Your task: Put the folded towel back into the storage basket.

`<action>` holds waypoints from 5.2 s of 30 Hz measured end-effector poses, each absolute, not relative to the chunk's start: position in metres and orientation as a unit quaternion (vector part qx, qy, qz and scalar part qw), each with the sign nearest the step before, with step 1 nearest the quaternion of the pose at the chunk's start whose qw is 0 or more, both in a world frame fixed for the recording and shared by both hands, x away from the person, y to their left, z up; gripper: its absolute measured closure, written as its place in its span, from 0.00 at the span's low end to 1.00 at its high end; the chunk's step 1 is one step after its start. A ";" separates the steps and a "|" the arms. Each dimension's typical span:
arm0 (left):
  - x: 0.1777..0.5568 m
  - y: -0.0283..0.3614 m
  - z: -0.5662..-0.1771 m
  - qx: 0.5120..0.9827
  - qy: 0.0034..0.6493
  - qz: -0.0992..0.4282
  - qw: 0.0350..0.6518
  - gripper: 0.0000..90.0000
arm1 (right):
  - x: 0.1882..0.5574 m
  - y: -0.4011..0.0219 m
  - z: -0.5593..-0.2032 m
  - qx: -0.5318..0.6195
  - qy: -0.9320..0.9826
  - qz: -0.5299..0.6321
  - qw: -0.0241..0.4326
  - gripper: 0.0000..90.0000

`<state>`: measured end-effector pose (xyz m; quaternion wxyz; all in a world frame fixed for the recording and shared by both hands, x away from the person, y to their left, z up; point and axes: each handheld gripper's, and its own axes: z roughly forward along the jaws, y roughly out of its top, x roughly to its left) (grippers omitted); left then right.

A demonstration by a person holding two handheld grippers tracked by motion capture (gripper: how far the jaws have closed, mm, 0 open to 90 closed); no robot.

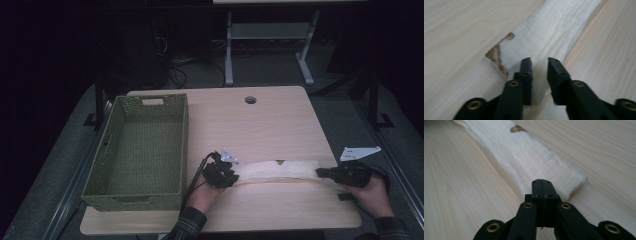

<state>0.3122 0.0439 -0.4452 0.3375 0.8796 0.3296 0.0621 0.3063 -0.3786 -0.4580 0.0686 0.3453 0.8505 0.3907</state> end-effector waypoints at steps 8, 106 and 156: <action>0.321 0.043 -0.438 0.875 0.327 0.071 0.349 0.56 | 0.295 -0.356 -0.458 0.330 0.856 0.395 0.041 1.00; 0.293 -0.039 -0.442 0.922 0.104 -0.005 0.373 0.73 | 0.380 -0.303 -0.453 0.301 0.858 0.404 0.097 0.48; 0.297 -0.045 -0.451 0.931 0.104 -0.022 0.349 0.91 | 0.370 -0.290 -0.444 0.218 0.876 0.419 0.099 0.37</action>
